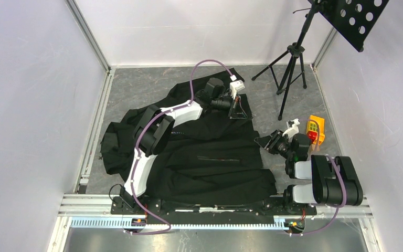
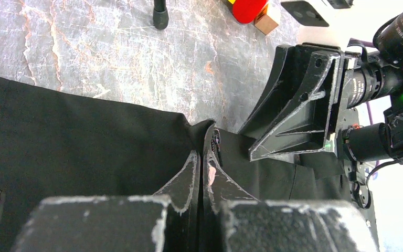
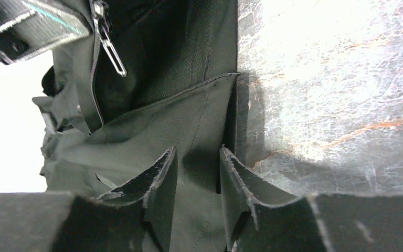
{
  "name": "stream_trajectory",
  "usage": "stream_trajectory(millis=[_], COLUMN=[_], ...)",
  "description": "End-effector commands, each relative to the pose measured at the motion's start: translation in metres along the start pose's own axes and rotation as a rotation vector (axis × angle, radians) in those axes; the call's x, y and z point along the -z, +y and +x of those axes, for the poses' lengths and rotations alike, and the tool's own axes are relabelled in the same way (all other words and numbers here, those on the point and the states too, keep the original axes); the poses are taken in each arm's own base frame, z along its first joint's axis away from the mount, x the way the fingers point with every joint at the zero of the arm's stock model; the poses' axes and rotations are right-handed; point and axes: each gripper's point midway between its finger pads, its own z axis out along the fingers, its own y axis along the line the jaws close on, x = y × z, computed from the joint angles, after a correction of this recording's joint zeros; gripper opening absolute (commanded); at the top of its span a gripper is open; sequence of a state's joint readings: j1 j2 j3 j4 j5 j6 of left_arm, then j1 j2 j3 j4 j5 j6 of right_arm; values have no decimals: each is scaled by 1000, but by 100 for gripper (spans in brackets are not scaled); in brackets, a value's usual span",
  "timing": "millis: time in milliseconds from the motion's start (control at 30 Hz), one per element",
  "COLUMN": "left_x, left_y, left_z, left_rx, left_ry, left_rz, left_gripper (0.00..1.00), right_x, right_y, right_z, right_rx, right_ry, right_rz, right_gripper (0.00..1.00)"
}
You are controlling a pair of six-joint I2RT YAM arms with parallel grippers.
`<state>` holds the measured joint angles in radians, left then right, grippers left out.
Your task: Zip up the jacket
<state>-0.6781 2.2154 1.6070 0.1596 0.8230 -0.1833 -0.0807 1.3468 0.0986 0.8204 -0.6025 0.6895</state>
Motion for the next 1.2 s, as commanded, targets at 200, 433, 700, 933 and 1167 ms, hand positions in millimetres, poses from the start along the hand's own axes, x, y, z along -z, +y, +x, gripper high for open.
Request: stream_trajectory(millis=[200,433,700,933,1167], left_x=[0,3,31,47,41], left_y=[-12,-16,-26,-18,-8], left_z=[-23,-21,-18,-15,-10], left_rx=[-21,-47,-137,-172,-141], left_ry=[-43,-23,74,110,101], left_rz=[62,76,257,276,210], left_gripper=[2,2,2,2,2], right_x=[-12,-29,-27,-13,-32], right_y=[9,6,42,66,17], right_z=[-30,-36,-29,-4,-17], right_rx=[5,91,316,371,208], right_ry=[-131,-125,-50,2,-19], right_rz=[-44,-29,-224,-320,-26], right_gripper=[26,11,0,0,13])
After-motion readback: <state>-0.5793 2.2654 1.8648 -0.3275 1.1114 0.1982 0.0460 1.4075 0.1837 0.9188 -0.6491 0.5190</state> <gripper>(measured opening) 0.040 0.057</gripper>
